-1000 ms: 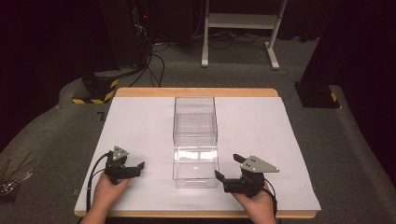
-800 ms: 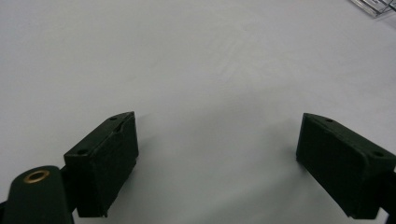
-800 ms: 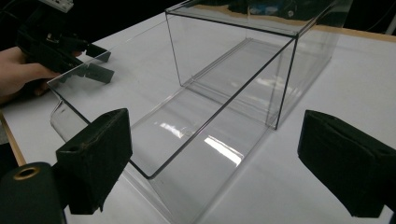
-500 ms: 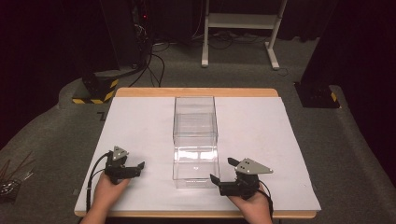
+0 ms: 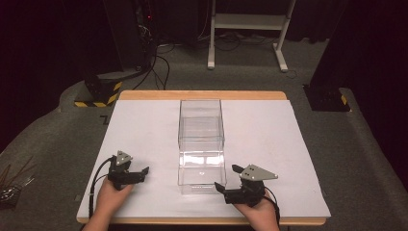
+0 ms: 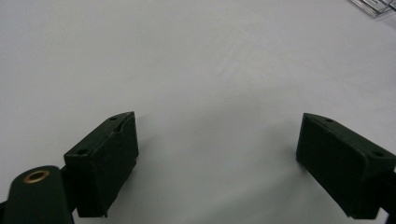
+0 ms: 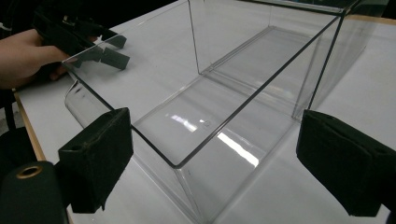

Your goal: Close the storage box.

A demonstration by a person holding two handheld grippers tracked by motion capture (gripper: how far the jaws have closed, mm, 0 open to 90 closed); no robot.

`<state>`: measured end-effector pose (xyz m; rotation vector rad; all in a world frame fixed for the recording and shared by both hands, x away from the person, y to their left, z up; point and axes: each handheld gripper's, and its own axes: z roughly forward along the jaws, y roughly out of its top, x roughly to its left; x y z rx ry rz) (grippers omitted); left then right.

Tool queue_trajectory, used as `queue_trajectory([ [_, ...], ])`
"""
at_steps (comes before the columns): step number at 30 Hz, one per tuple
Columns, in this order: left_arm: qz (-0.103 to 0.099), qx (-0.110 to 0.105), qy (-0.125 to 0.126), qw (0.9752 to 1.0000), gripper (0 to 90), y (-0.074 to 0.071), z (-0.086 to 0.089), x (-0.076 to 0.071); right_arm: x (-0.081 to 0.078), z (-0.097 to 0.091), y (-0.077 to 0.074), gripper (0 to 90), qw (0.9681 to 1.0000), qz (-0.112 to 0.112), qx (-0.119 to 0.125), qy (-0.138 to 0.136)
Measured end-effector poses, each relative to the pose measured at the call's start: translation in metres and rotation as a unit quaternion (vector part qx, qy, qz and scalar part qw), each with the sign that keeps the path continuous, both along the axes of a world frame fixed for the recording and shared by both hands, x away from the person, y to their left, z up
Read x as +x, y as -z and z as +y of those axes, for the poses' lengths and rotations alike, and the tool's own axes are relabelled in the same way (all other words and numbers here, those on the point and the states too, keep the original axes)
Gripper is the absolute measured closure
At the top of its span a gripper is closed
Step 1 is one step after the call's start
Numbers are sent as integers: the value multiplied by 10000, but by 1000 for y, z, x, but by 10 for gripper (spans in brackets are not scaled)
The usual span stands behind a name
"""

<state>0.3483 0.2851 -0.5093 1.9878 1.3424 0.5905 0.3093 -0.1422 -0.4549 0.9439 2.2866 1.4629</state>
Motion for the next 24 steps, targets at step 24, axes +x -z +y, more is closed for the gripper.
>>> queue_trajectory([
  [24,0,4,-1,10000,129,0,0,0,10,3,7,96,9997,-26,141,172],
])
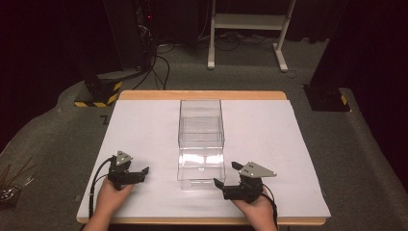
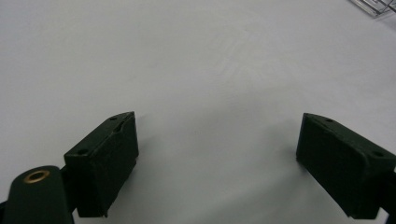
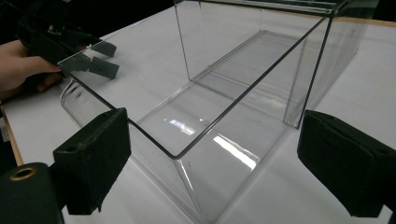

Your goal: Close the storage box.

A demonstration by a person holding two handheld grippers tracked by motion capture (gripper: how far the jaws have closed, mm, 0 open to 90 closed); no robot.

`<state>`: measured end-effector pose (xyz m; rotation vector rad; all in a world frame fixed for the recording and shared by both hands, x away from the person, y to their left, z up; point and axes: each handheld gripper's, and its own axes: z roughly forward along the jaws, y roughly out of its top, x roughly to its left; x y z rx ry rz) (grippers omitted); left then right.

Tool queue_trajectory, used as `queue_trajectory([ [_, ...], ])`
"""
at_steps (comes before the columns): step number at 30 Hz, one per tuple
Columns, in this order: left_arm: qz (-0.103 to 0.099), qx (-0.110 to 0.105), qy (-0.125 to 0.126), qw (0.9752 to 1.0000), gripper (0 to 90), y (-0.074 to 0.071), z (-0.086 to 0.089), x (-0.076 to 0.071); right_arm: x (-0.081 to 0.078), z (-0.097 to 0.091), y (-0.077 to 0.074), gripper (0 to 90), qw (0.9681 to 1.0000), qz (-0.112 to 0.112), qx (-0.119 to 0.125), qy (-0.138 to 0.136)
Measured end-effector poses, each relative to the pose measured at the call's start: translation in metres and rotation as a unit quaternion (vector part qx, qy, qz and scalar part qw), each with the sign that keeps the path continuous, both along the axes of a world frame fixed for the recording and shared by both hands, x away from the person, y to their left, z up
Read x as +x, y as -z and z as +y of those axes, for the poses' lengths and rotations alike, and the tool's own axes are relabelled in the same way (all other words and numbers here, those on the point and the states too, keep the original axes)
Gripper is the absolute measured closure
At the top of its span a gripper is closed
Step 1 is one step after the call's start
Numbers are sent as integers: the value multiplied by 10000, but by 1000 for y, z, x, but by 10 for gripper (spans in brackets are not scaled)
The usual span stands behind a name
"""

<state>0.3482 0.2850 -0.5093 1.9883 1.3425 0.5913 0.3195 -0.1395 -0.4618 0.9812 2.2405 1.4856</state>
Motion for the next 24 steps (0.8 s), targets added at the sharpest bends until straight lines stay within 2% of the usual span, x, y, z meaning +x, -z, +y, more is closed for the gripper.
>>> queue_trajectory([
  [7,-1,-3,-2,10000,129,0,0,0,7,2,4,96,9999,-38,-26,120],
  [11,0,-3,-2,10000,129,0,0,0,6,2,5,100,9998,-60,-122,146],
  [16,2,-3,-2,10000,129,0,0,0,4,1,7,109,9997,-106,-118,171],
  [24,-1,-4,-4,10000,129,0,0,0,2,-1,11,119,9997,-59,-195,156],
])
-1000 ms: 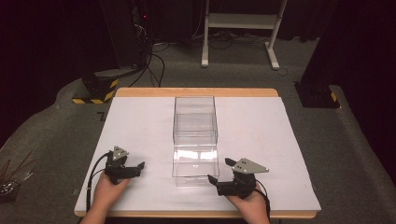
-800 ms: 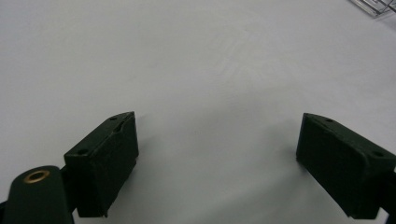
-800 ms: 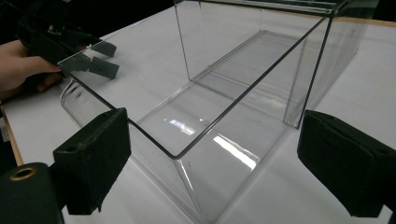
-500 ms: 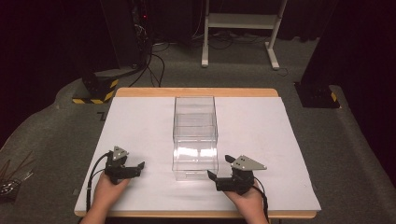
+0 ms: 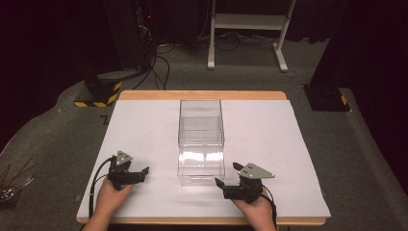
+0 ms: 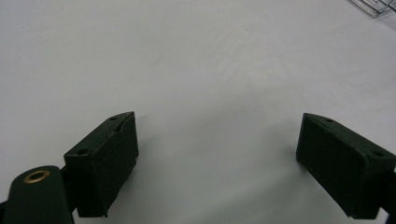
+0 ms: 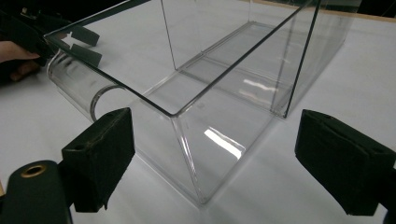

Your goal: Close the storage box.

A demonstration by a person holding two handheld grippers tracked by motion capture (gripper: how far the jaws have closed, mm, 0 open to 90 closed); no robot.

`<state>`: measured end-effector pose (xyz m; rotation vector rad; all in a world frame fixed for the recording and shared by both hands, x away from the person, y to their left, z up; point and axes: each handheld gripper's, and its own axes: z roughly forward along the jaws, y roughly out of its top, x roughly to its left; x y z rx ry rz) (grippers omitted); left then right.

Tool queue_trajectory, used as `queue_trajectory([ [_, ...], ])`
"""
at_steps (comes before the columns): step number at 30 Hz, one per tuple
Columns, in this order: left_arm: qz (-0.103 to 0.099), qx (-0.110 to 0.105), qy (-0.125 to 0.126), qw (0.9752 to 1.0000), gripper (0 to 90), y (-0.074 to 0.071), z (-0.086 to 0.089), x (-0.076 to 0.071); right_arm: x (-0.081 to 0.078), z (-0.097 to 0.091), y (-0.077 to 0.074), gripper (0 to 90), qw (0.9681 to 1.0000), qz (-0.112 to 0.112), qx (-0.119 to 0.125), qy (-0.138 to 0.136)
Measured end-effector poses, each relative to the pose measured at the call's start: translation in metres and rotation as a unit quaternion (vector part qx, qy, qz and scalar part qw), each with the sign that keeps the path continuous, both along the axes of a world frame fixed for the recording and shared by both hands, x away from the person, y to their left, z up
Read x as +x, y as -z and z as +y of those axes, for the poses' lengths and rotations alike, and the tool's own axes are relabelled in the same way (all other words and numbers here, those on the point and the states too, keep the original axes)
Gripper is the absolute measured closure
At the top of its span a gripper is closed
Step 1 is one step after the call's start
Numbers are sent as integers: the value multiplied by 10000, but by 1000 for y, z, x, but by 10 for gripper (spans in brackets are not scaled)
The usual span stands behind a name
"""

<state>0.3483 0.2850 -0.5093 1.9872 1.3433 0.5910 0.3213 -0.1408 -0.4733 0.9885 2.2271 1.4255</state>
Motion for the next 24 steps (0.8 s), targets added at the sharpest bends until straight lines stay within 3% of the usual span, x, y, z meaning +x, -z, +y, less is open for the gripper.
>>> queue_trajectory([
  [24,-2,13,-2,10000,129,0,0,0,12,1,5,103,9998,126,42,146],
])
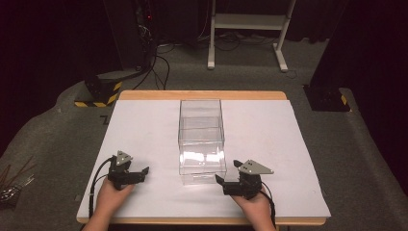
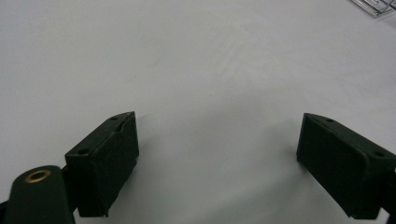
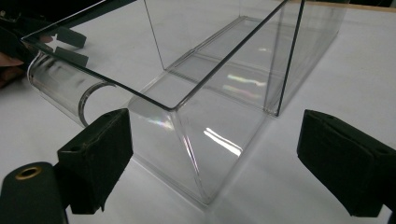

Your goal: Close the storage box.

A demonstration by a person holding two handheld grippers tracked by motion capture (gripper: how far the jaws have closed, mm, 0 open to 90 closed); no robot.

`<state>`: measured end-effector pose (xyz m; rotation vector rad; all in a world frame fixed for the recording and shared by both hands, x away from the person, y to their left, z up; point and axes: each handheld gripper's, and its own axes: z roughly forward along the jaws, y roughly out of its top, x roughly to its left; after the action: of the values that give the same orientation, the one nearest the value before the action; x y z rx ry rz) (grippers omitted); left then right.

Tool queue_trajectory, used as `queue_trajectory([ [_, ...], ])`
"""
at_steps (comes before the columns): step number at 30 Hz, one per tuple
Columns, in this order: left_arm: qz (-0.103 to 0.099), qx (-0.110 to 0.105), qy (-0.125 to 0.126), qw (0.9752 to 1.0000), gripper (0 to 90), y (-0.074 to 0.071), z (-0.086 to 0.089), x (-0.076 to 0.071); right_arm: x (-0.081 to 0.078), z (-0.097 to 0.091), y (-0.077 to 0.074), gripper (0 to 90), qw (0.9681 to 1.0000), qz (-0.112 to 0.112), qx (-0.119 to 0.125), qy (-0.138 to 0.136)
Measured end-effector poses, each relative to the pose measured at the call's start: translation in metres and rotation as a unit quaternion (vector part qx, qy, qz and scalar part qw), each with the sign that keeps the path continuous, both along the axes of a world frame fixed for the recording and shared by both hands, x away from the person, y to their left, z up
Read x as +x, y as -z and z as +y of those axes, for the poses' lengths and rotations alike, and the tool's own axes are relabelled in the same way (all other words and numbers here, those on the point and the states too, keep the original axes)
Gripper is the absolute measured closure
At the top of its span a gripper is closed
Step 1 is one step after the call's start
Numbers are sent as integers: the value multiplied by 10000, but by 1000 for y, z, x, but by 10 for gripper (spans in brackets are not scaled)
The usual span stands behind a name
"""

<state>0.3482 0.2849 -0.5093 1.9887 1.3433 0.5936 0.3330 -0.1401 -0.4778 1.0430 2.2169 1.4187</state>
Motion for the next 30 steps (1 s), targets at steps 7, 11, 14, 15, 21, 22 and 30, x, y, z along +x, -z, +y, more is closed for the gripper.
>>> queue_trajectory([
  [7,3,-8,2,10000,129,0,0,0,2,4,-1,91,10000,8,-23,-72],
  [11,4,1,9,10000,129,0,0,0,3,7,-1,93,10000,-7,-53,-73],
  [14,0,-5,1,10000,129,0,0,0,4,8,-1,94,9999,-58,-82,-41],
  [15,4,-3,6,10000,129,0,0,0,4,8,-1,94,10000,-50,-76,-21],
  [21,2,-7,3,10000,129,0,0,0,9,8,-2,92,9999,-127,-90,63],
  [22,4,-6,7,10000,129,0,0,0,9,8,-2,92,9999,-133,-87,56],
  [30,13,11,19,10000,129,0,0,0,12,11,-2,90,9996,-220,-127,123],
])
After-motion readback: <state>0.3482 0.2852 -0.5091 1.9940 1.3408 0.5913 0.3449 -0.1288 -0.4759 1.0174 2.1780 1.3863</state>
